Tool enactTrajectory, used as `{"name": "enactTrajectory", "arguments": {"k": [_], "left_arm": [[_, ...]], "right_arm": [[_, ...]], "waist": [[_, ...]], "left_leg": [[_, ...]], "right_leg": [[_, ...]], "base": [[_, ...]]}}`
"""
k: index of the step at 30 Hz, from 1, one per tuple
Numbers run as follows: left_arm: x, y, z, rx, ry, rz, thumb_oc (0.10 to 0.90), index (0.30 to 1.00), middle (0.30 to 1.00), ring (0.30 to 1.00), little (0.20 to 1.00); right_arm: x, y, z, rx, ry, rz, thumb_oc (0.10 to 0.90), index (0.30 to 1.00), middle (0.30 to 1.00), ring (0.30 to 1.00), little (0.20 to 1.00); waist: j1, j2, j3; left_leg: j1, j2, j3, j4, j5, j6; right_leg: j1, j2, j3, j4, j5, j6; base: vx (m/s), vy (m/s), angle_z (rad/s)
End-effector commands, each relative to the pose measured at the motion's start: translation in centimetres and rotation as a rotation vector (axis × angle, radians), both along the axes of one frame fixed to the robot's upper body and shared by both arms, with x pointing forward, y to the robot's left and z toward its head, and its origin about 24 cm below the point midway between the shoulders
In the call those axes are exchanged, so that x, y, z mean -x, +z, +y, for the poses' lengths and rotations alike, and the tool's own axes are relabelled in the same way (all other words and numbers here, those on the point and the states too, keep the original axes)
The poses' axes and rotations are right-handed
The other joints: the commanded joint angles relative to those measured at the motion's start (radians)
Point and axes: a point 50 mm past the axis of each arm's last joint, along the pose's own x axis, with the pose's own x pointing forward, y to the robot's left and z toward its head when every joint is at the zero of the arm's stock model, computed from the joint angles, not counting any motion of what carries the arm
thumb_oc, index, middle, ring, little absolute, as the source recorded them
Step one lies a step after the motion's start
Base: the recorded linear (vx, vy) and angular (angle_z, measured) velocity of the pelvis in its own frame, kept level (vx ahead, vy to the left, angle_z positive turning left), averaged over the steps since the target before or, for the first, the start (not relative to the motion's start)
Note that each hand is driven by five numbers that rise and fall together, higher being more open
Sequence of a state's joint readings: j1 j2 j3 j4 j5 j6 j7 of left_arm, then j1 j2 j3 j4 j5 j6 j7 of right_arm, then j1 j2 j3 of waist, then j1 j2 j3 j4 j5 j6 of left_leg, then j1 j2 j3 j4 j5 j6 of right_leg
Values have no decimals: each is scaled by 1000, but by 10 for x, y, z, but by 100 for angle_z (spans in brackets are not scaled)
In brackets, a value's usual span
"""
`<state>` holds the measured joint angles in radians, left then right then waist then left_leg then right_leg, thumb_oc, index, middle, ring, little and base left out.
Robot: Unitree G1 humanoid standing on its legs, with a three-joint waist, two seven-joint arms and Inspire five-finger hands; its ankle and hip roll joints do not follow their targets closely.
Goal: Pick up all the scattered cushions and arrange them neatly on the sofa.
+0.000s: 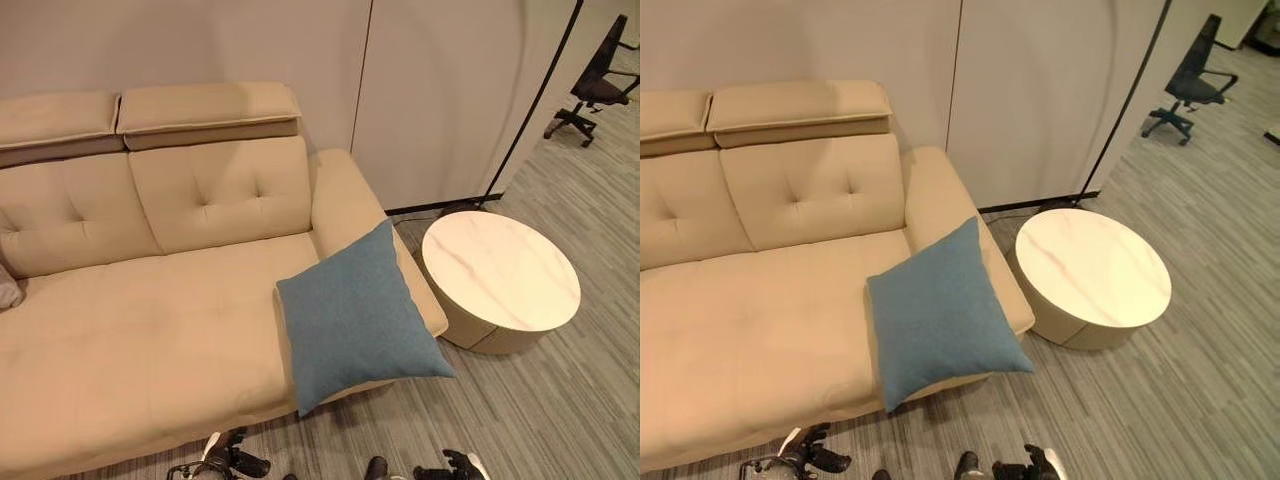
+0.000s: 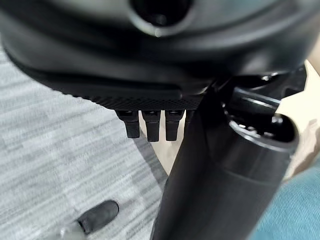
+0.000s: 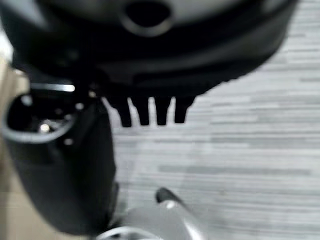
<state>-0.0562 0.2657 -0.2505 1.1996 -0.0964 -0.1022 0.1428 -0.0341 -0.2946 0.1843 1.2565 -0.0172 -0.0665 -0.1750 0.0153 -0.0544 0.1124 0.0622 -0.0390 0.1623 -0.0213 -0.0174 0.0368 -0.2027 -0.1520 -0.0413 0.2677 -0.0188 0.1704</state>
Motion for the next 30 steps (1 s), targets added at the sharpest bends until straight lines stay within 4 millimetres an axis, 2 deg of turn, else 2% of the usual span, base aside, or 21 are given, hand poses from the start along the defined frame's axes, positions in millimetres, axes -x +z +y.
{"name": "enactTrajectory", "arguments": {"k": [1, 2, 3, 4, 6, 10, 11, 12, 13, 15, 16, 18, 19, 20, 21, 23, 24, 27, 30], "left_arm": [[-24, 5, -15, 22, -27, -80, 800, 900, 900, 900, 900], [-20, 5, -10, 14, -42, -61, 800, 900, 900, 900, 900], [-20, 5, -10, 14, -42, -61, 800, 900, 900, 900, 900], [-11, 1, -5, 5, -35, -18, 800, 900, 900, 900, 900], [-9, 1, -3, 13, -11, -12, 800, 900, 900, 900, 900], [-1, -1, -1, 8, 7, 7, 800, 900, 900, 900, 900], [4, -4, -5, 14, 14, 17, 800, 900, 900, 900, 900], [-4, -1, -3, 12, 27, -9, 800, 900, 900, 900, 900], [-5, 1, 2, 5, 30, -14, 800, 900, 900, 900, 900], [-7, 4, 10, -4, 35, -22, 800, 900, 900, 900, 900], [-7, 4, 10, -4, 35, -22, 800, 900, 900, 900, 900], [-16, 11, 18, -18, 22, -63, 800, 900, 900, 900, 900], [-18, 12, 19, -19, 20, -72, 800, 900, 900, 900, 900], [-18, 12, 19, -17, 20, -75, 800, 900, 900, 900, 900], [-18, 12, 19, -16, 20, -75, 800, 900, 900, 900, 900], [-19, 12, 17, -8, 18, -86, 800, 900, 900, 900, 900], [-17, 11, 16, -1, 29, -86, 800, 900, 900, 900, 900], [-17, 12, 11, 23, 55, -113, 800, 900, 900, 900, 900], [-15, 11, 6, 55, 84, -132, 800, 900, 900, 900, 900]], "right_arm": [[13, 1, -16, 71, -39, 36, 800, 900, 900, 900, 900], [-28, 21, -25, 71, 74, -143, 800, 900, 900, 900, 900], [-28, 21, -25, 70, 74, -143, 800, 900, 900, 900, 900], [-11, 19, -44, 135, 4, -32, 800, 900, 900, 900, 900], [-12, 22, -49, 136, -43, -67, 800, 900, 900, 900, 900], [-10, 22, -46, 148, 12, -82, 800, 900, 900, 900, 900], [-3, 16, -38, 147, 15, -44, 800, 900, 900, 900, 900], [11, 17, -53, 176, -34, 22, 800, 900, 900, 900, 900], [7, 23, -63, 194, -41, 3, 800, 900, 900, 900, 900], [9, 35, -88, 264, -42, 23, 800, 900, 900, 900, 900], [10, 35, -88, 264, -42, 23, 800, 900, 900, 900, 900], [-1, 76, -141, 405, -74, -30, 800, 900, 900, 900, 900], [-5, 88, -154, 443, -76, -45, 800, 900, 900, 900, 900], [-10, 100, -164, 477, -80, -67, 800, 900, 900, 900, 900], [-9, 100, -165, 477, -81, -67, 800, 900, 900, 900, 900], [-24, 126, -182, 545, -80, -139, 800, 900, 900, 900, 900], [-39, 144, -189, 570, -86, -226, 800, 900, 900, 900, 900], [-63, 165, -186, 509, -200, -482, 800, 900, 900, 900, 900], [-88, 182, -170, 364, -326, -799, 800, 900, 900, 900, 900]], "waist": [[2, 5, 7], [11, -1, 2], [11, -2, -1], [14, -3, -25], [13, -2, -41], [10, -3, -50], [14, -2, -50], [15, -9, -60], [14, -12, -61], [19, -19, -65], [19, -18, -64], [21, -25, -72], [20, -25, -75], [18, -25, -76], [18, -25, -76], [15, -23, -79], [11, -21, -83], [2, -14, -88], [0, -5, -88]], "left_leg": [[-56, -2, -143, 26, -48, -7], [-48, 1, -144, 19, -46, -12], [-52, 0, -144, 19, -44, -12], [-49, 1, -150, 6, -41, -21], [-39, 7, -149, -6, -39, -28], [-26, 14, -150, -11, -38, -33], [-18, 15, -151, -15, -38, -34], [-4, 22, -161, -31, -35, -42], [0, 24, -165, -34, -33, -44], [3, 28, -171, -40, -29, -49], [4, 28, -171, -41, -29, -50], [10, 33, -174, -51, -24, -58], [11, 34, -174, -54, -23, -60], [12, 35, -174, -55, -23, -61], [12, 35, -174, -55, -23, -61], [14, 36, -173, -57, -24, -63], [16, 38, -169, -60, -25, -64], [19, 39, -165, -64, -26, -64], [24, 38, -164, -65, -30, -64]], "right_leg": [[92, 64, -56, -170, 15, -45], [112, 58, -69, -191, 24, -40], [109, 58, -69, -192, 26, -40], [132, 64, -73, -222, 28, -42], [155, 69, -77, -248, 33, -44], [179, 80, -74, -269, 30, -51], [193, 83, -76, -280, 31, -52], [219, 89, -92, -305, 27, -56], [224, 91, -96, -309, 26, -57], [233, 93, -102, -320, 26, -58], [234, 93, -102, -320, 26, -58], [247, 97, -110, -339, 29, -57], [249, 98, -111, -341, 29, -57], [251, 98, -112, -342, 29, -57], [251, 98, -112, -342, 29, -57], [252, 99, -112, -345, 30, -55], [251, 102, -110, -347, 30, -54], [253, 105, -107, -350, 28, -54], [255, 105, -110, -350, 25, -53]], "base": [[29, -118, 46], [30, -97, 37], [93, -134, 33], [90, -101, 15], [97, -114, 5], [44, -53, 4], [76, -93, -1], [88, -115, 5], [77, -120, 7], [23, -51, 13], [24, -44, 10], [47, -38, 3], [41, -13, 1], [0, 0, 0], [0, 0, 0], [0, 0, 0], [0, 0, 0], [0, 0, 0], [34, 26, -1]]}}
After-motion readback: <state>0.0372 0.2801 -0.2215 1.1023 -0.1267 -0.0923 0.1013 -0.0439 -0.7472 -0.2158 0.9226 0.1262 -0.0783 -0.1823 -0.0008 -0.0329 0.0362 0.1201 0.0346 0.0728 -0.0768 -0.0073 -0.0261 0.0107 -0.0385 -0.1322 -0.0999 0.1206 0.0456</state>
